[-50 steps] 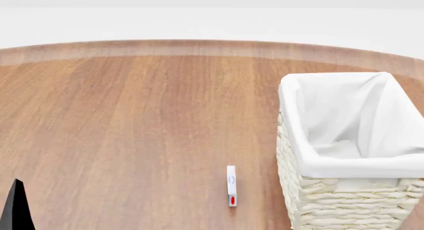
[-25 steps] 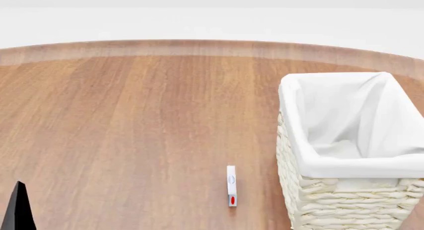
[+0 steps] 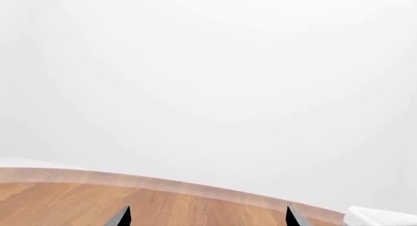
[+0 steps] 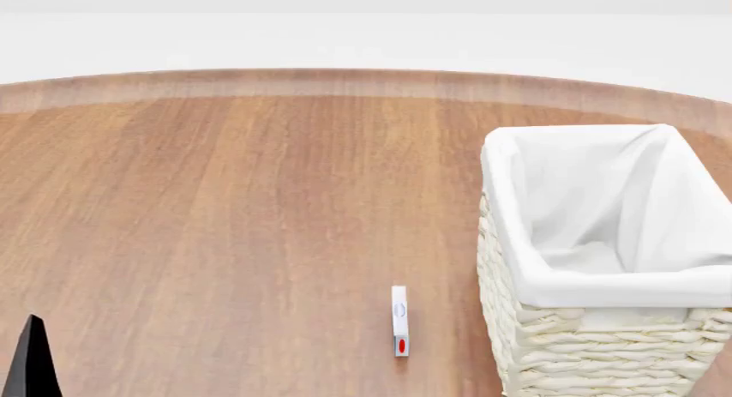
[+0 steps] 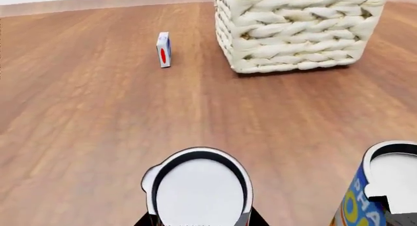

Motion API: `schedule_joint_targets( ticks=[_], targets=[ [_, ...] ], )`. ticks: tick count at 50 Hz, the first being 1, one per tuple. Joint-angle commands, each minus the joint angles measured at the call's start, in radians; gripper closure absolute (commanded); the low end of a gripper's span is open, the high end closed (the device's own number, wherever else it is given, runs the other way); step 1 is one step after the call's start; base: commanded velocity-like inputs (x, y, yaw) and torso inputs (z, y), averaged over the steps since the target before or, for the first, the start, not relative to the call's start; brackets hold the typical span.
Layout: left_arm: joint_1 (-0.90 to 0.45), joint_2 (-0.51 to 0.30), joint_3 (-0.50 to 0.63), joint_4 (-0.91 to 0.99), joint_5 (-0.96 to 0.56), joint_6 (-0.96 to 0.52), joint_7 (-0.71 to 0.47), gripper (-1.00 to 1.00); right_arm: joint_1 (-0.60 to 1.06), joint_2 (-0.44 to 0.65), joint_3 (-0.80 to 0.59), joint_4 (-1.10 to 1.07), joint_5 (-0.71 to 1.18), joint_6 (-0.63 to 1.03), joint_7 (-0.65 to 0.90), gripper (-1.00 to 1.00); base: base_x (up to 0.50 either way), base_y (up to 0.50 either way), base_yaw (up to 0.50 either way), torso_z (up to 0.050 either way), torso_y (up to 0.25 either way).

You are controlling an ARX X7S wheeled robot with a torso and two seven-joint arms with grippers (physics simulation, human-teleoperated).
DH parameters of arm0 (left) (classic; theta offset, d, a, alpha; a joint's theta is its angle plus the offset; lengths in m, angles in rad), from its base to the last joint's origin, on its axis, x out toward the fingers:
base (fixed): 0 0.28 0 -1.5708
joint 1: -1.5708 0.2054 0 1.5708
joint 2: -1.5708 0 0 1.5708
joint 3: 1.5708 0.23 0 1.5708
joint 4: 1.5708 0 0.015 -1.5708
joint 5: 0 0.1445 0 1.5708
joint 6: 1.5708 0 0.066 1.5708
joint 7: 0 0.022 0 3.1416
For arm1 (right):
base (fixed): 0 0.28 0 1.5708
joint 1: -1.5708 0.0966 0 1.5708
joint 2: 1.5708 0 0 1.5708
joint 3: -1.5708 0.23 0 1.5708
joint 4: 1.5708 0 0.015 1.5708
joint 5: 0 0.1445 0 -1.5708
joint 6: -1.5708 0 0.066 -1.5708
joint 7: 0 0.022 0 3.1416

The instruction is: Pick up the tomato sauce, and put it in the basket.

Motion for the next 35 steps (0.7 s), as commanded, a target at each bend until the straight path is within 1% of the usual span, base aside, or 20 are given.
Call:
schedule_joint_targets(
  ticks=[1,5,12,17,20,26,29,35],
  targets=[
    [0.004,-0.003,0.004,-0.003,0.001,0.008,-0.003,-1.0,0.005,0.004,-0.012,0.001,0.001,0.009,-0.01,1.0,0.0,0.0,0.0,0.0,0.0],
    [0.006,-0.005,0.003,-0.003,-0.001,0.01,-0.004,-1.0,0.002,0.004,-0.018,-0.013,-0.005,0.012,-0.004,1.0,0.0,0.0,0.0,0.0,0.0],
    [0.013,-0.006,0.006,-0.006,0.001,0.017,-0.005,-1.0,-0.001,-0.003,-0.059,-0.105,-0.036,0.062,0.014,1.0,0.0,0.0,0.0,0.0,0.0],
    [0.018,-0.009,0.005,0.002,0.0,0.017,-0.011,-1.0,0.022,-0.011,-0.105,-0.2,-0.072,0.14,0.025,1.0,0.0,0.0,0.0,0.0,0.0],
    [0.017,-0.008,0.005,-0.013,0.0,0.024,-0.009,-1.0,0.047,-0.022,-0.126,-0.216,-0.079,0.18,0.03,1.0,0.0,0.0,0.0,0.0,0.0],
    [0.018,-0.009,0.002,-0.023,-0.009,0.028,-0.01,-1.0,0.097,-0.036,-0.164,-0.308,-0.101,0.303,0.039,1.0,0.0,0.0,0.0,0.0,0.0],
    [0.018,-0.01,0.002,-0.024,-0.01,0.028,-0.011,-1.0,0.116,-0.035,-0.171,-0.326,-0.102,0.333,0.037,1.0,0.0,0.0,0.0,0.0,0.0],
    [0.022,-0.009,0.005,-0.032,-0.01,0.039,-0.009,-1.0,0.184,-0.029,-0.177,-0.41,-0.098,0.466,0.038,1.0,0.0,0.0,0.0,0.0,0.0]
  ],
)
